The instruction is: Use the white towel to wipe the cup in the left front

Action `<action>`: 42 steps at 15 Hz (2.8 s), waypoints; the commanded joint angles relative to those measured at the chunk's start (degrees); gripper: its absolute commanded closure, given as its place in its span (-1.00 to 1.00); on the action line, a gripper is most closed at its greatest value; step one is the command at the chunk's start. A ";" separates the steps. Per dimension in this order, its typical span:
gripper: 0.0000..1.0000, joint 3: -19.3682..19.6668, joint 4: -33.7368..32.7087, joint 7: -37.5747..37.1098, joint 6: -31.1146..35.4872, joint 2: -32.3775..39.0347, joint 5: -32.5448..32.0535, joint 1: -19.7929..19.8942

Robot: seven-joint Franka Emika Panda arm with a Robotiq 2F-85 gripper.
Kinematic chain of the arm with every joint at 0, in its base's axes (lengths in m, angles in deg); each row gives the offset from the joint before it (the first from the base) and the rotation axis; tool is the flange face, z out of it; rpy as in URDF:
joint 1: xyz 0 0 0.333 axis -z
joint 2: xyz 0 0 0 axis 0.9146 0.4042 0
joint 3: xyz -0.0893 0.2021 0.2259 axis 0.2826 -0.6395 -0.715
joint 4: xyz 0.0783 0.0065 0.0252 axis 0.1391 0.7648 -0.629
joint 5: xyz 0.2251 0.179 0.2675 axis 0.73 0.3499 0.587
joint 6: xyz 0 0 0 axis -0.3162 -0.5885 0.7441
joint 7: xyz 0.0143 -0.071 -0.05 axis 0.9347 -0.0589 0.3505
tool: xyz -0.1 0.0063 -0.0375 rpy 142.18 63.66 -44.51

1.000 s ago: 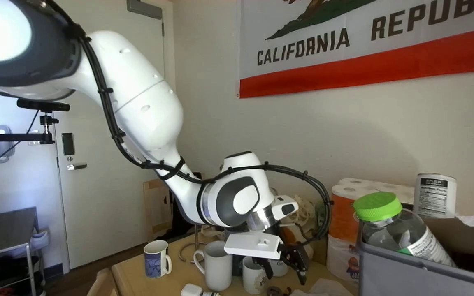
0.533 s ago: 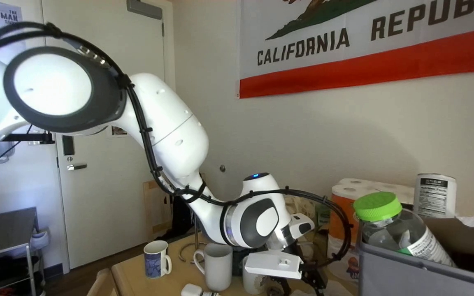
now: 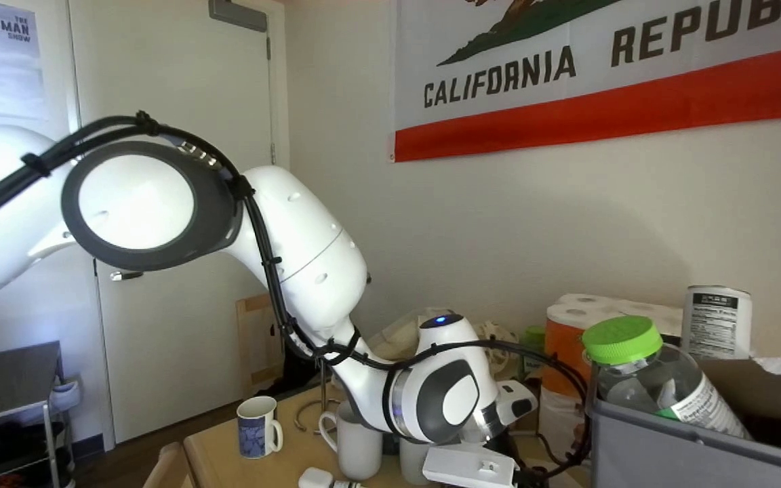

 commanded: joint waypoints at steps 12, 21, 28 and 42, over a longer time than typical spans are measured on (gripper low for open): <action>0.96 0.85 -1.34 -0.43 -13.98 -6.69 0.21 -4.58; 0.96 -3.69 -1.71 5.22 -33.70 -18.62 0.13 -5.68; 0.96 -8.39 3.81 10.40 -42.63 -29.76 0.22 -6.27; 0.96 -9.94 26.12 33.47 -40.35 -54.30 7.21 -4.87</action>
